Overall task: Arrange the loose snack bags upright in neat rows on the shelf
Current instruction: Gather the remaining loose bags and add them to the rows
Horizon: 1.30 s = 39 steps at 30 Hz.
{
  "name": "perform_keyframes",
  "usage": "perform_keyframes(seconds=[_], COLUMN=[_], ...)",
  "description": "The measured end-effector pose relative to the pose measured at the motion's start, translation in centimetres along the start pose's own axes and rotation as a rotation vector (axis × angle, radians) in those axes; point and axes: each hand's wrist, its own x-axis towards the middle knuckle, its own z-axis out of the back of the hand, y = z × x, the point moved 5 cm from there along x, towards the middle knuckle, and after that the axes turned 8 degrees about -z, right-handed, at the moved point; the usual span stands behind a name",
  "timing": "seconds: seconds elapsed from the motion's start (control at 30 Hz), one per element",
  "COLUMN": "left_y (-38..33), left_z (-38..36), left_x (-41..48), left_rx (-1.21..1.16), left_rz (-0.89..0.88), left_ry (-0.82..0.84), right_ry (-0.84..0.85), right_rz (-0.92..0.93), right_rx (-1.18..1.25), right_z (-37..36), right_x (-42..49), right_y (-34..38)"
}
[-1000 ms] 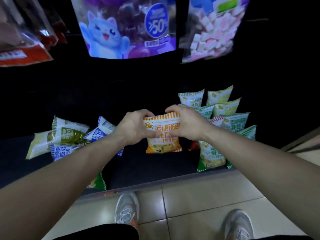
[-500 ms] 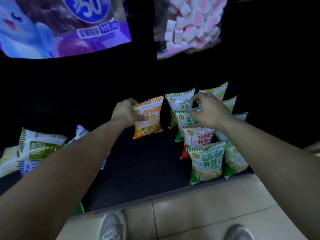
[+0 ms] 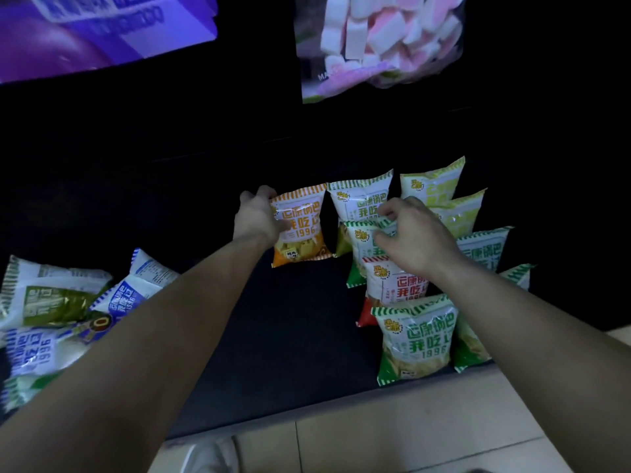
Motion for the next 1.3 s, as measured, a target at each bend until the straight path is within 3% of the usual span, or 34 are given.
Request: perform_keyframes(seconds=[0.2,0.4,0.6,0.87,1.03,1.3], left_y=[-0.8,-1.1,-1.1,2.5,7.6,20.6], left_z=[-0.2,4.2,13.1,23.4,26.2,26.3], left_x=[-1.4,-3.9,-12.8,-27.5,-31.3,-31.6], left_rx=[0.002,0.187,0.353,0.387,0.418,0.303], left_rz=[0.026,-0.106,-0.183,-0.072,-0.026,0.106], left_ry=[-0.087,0.115,0.405,0.405,0.428,0.359], right_ry=[0.034,0.100,0.161,0.188,0.258,0.501], right_rz=[0.006,0.046,0.075,0.184,0.222,0.253], right_rx=[-0.048,-0.160,-0.241,-0.241,-0.214,-0.181], right_z=[-0.4,1.2,4.3,4.8,0.1,-16.7], right_x=[-0.9,-3.2,-9.1,-17.5,-19.9,-19.2], right_y=[1.0,4.1,9.2,17.3,20.6,26.6])
